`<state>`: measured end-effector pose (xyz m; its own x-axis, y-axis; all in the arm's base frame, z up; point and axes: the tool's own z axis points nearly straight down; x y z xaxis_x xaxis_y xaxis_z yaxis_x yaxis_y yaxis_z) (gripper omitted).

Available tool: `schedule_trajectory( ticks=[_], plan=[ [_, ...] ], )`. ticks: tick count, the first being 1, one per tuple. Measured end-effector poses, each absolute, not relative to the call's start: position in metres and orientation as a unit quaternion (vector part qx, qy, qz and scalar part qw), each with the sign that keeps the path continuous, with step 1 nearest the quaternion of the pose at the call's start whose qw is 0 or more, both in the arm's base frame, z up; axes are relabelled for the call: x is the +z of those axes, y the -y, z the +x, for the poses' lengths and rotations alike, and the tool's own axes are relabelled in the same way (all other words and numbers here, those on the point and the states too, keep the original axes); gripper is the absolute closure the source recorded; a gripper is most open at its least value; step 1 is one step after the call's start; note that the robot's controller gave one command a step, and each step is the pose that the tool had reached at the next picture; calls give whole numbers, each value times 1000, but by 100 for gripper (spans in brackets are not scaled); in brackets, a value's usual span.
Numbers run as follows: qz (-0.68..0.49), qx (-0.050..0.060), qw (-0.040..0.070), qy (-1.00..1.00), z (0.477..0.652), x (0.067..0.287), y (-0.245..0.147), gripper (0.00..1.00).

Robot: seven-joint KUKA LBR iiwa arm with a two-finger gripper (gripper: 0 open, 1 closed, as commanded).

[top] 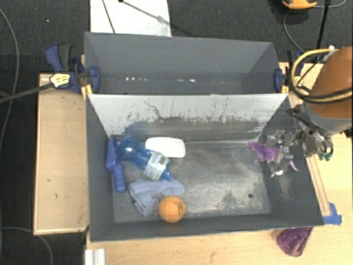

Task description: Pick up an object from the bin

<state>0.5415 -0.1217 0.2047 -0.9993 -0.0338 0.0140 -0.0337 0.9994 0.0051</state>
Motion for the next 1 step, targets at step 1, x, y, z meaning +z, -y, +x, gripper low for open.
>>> schedule_trajectory(
  ticks=[1],
  plan=[
    [13, 2, -10, 1000, 553, 198, 121, 0]
  ],
)
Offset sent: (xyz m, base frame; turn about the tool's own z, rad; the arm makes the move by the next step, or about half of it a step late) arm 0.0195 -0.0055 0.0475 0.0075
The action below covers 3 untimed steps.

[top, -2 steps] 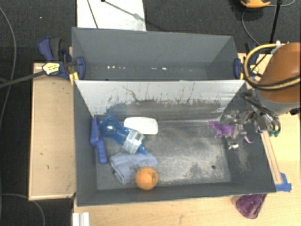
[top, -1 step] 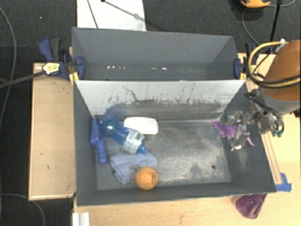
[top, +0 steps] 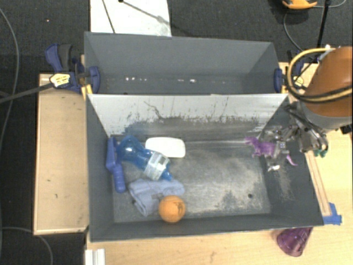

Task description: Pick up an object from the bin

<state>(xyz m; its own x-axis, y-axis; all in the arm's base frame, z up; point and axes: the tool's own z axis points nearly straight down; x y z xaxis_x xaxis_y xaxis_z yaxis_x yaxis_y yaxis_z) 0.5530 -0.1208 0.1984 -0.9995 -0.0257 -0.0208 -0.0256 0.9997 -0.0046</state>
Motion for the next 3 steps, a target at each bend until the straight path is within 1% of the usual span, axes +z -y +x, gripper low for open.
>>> schedule_trajectory(
  ticks=[1, 2, 3],
  plan=[
    [-12, 2, -7, -1000, 551, 174, 121, 0],
    [-13, 0, 3, -1000, 557, 240, 113, 0],
    [-13, -2, 11, -1000, 557, 234, 119, 0]
  ],
)
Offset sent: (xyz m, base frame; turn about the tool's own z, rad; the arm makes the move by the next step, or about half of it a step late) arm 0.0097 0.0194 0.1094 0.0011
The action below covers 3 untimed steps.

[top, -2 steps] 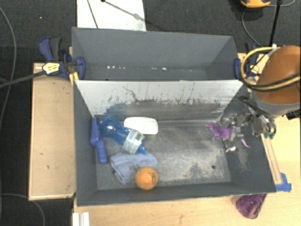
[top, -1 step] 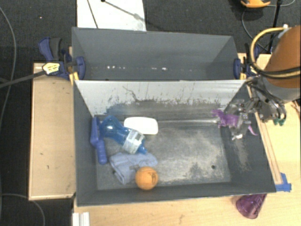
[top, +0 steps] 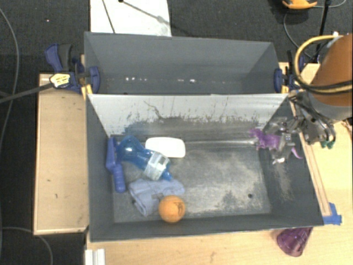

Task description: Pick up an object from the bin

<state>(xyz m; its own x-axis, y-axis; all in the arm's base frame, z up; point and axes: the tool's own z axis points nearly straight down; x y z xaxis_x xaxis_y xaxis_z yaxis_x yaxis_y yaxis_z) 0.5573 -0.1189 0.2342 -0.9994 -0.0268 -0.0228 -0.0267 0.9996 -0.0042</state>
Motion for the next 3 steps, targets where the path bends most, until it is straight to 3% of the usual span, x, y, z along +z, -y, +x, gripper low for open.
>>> schedule_trajectory(
  ticks=[1, 2, 3],
  plan=[
    [-13, -1, 7, -1000, 555, 216, 121, 0],
    [-162, -3, 12, -987, 583, 178, 72, 100],
    [-162, -4, 12, -987, 583, 178, 72, 100]
  ],
)
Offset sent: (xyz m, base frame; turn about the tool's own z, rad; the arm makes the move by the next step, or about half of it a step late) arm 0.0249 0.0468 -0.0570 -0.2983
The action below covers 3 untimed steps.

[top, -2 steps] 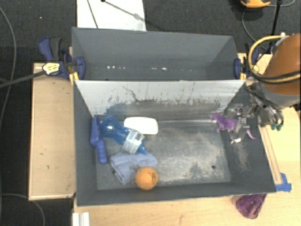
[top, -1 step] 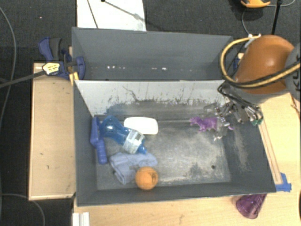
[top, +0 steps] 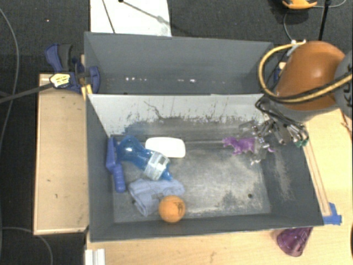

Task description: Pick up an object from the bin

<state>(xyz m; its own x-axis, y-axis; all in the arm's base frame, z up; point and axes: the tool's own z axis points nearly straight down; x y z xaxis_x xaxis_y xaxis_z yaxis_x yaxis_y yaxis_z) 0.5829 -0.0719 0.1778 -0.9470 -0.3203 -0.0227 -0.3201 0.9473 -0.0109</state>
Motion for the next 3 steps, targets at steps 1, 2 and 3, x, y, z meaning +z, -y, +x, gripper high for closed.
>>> schedule_trajectory(
  ticks=[1, 2, 3],
  plan=[
    [-162, -4, 12, -987, 583, 178, 72, 100],
    [-149, -3, 11, -989, 584, 218, 78, 100],
    [-125, -3, 13, -992, 584, 280, 78, 100]
  ],
)
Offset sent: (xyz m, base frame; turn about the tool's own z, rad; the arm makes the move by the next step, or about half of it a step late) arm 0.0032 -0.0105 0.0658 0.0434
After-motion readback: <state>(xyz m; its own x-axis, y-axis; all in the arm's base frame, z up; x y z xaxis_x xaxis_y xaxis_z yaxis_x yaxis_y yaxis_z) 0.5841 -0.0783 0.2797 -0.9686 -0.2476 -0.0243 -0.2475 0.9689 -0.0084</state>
